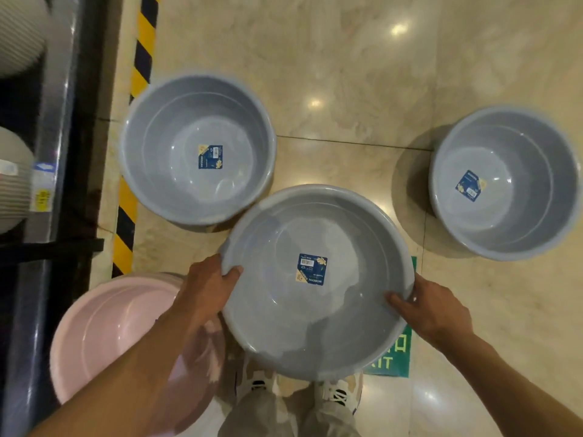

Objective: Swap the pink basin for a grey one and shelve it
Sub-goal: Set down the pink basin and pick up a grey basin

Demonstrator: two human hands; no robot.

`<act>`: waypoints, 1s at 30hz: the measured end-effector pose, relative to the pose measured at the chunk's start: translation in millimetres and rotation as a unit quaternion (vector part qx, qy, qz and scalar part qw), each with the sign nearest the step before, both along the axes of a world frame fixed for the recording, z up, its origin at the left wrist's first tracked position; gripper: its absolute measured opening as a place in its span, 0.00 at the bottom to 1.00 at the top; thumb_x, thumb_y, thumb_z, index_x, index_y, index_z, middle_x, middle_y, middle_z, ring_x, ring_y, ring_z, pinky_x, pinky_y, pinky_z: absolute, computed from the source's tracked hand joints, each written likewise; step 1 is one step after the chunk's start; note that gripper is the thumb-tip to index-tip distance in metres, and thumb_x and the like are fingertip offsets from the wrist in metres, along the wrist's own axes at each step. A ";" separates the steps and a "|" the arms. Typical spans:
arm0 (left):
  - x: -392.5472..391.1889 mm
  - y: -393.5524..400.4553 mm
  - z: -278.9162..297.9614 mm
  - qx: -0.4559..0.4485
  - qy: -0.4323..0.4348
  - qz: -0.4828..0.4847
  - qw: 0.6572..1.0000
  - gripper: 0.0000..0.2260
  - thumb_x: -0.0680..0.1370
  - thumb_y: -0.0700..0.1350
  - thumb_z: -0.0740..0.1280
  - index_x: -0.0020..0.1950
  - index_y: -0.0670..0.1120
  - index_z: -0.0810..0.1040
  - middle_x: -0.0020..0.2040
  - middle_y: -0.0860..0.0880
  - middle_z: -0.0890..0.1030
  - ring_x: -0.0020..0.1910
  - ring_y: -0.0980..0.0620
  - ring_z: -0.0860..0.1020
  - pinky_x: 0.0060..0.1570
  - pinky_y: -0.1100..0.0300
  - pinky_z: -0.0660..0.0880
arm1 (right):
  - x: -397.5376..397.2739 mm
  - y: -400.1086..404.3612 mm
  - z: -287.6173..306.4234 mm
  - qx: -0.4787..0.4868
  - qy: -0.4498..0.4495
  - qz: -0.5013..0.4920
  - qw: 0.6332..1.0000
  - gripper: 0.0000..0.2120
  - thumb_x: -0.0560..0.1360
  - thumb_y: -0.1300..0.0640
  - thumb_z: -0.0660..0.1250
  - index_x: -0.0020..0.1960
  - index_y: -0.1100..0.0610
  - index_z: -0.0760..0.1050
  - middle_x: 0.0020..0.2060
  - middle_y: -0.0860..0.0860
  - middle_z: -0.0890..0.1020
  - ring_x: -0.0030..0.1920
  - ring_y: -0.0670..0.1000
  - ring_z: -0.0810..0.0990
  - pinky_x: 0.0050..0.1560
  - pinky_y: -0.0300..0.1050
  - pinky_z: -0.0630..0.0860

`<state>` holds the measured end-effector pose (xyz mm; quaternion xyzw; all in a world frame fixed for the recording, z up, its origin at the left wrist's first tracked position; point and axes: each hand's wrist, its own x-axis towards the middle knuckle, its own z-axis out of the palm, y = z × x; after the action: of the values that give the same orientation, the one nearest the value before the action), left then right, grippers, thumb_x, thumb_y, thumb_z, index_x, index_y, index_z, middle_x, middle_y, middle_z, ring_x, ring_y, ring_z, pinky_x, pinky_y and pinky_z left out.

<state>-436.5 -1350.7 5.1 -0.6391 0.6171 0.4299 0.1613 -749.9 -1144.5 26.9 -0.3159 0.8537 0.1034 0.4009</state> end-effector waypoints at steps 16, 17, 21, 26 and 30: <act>73.6 -158.1 137.6 -0.064 0.048 0.111 0.991 0.14 0.80 0.51 0.67 0.61 0.45 0.80 0.51 0.45 0.84 0.48 0.47 0.82 0.48 0.51 0.79 | 25.3 -245.5 122.5 -0.112 0.046 0.152 0.981 0.25 0.71 0.36 0.58 0.63 0.48 0.71 0.43 0.48 0.75 0.41 0.54 0.73 0.38 0.48 0.69; 78.7 -167.9 129.7 -0.066 0.036 0.112 0.991 0.14 0.80 0.51 0.67 0.61 0.44 0.79 0.50 0.46 0.83 0.45 0.51 0.81 0.41 0.57 0.78 | 29.3 -260.3 113.5 -0.117 0.041 0.158 0.980 0.25 0.71 0.36 0.58 0.63 0.47 0.71 0.43 0.48 0.74 0.41 0.54 0.74 0.38 0.48 0.69; 94.4 -199.9 86.4 -0.091 -0.029 0.103 0.990 0.13 0.80 0.52 0.67 0.53 0.42 0.78 0.46 0.45 0.82 0.37 0.56 0.76 0.32 0.66 0.67 | 40.9 -314.2 65.4 -0.130 0.032 0.180 0.975 0.24 0.70 0.38 0.60 0.62 0.48 0.71 0.39 0.46 0.70 0.40 0.54 0.72 0.37 0.47 0.67; 99.6 -222.4 33.7 -0.080 -0.061 0.110 0.989 0.15 0.80 0.54 0.66 0.55 0.43 0.78 0.39 0.49 0.78 0.36 0.52 0.75 0.34 0.61 0.69 | 42.2 -359.2 4.0 -0.133 0.026 0.218 0.967 0.26 0.69 0.37 0.61 0.63 0.48 0.71 0.36 0.44 0.68 0.37 0.53 0.72 0.30 0.43 0.62; 94.8 -226.2 -1.5 -0.054 -0.039 0.130 0.989 0.06 0.80 0.52 0.65 0.51 0.51 0.74 0.40 0.51 0.78 0.39 0.51 0.77 0.36 0.58 0.71 | 39.4 -384.2 -36.4 -0.104 0.022 0.230 0.967 0.27 0.69 0.37 0.61 0.64 0.48 0.70 0.38 0.46 0.71 0.39 0.55 0.74 0.37 0.47 0.68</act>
<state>-341.6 -1576.9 3.6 -0.7375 0.5445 0.3884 0.0935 -710.5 -1528.7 -9.5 -0.5411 0.7731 0.1099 0.3121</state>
